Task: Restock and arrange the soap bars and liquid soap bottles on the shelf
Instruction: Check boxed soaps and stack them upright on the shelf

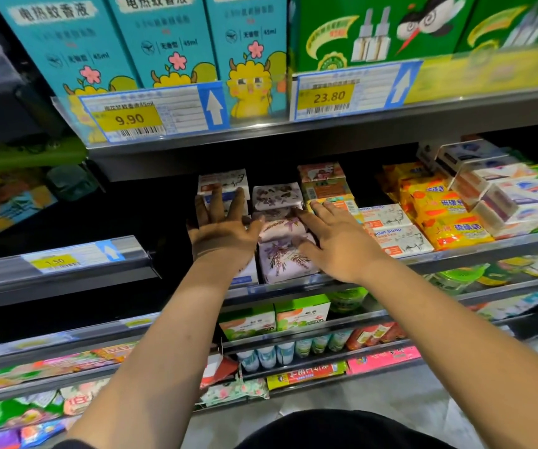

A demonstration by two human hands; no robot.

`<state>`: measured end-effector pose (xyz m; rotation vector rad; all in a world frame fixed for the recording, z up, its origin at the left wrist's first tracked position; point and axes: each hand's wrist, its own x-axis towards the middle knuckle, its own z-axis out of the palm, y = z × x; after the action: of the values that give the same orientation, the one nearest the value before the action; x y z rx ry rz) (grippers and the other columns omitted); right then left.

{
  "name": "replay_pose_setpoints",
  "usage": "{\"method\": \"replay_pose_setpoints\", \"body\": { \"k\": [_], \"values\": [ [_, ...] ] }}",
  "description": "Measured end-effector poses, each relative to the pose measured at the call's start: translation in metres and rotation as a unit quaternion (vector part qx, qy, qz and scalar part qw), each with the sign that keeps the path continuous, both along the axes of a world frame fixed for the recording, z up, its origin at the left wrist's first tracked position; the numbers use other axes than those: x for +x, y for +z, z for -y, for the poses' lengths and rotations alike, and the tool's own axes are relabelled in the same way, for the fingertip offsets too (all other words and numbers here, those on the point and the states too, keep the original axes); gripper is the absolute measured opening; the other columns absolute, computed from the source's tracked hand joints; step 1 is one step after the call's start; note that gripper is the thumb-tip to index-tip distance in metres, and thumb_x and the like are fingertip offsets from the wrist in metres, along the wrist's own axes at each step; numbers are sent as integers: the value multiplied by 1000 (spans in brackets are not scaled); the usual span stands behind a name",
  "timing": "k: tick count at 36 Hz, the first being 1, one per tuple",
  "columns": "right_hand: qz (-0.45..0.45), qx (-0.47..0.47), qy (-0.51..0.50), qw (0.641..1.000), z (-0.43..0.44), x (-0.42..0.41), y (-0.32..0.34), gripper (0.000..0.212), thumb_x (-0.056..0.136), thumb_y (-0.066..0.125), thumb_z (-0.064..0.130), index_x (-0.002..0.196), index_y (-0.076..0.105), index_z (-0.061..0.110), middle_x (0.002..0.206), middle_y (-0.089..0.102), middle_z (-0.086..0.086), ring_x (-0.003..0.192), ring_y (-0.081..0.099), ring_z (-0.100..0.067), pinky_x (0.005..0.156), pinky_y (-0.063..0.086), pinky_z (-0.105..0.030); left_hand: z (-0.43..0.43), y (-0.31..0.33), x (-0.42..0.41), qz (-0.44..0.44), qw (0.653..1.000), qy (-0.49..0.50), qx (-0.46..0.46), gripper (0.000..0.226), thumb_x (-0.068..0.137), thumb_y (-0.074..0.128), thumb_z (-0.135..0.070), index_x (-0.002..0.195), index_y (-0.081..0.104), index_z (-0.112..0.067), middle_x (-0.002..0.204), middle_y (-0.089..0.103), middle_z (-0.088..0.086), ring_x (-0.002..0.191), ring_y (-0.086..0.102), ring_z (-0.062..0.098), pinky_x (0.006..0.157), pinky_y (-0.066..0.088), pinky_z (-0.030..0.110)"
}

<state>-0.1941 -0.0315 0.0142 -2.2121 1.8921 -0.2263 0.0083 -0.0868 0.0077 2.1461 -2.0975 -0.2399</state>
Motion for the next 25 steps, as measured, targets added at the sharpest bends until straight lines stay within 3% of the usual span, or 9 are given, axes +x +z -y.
{"method": "replay_pose_setpoints", "body": {
  "k": [11,25],
  "values": [
    [25,13,-9,1000,0,-2,-1,64,101,37,54,158,19,31,167,5,-3,153,-2,-21,122,2,-35,0,-7,-3,13,1000,6,-4,67,96,30,-70,153,-1,-53,163,-23,-14,153,-4,27,120,17,48],
    [-37,-3,13,999,4,-3,-7,66,103,30,55,159,11,27,167,5,-7,153,0,-23,123,0,-37,1,-3,-2,-12,1000,-1,-8,71,95,32,-69,151,-8,-53,163,-25,-10,153,-8,27,117,19,50]
  ]
}}
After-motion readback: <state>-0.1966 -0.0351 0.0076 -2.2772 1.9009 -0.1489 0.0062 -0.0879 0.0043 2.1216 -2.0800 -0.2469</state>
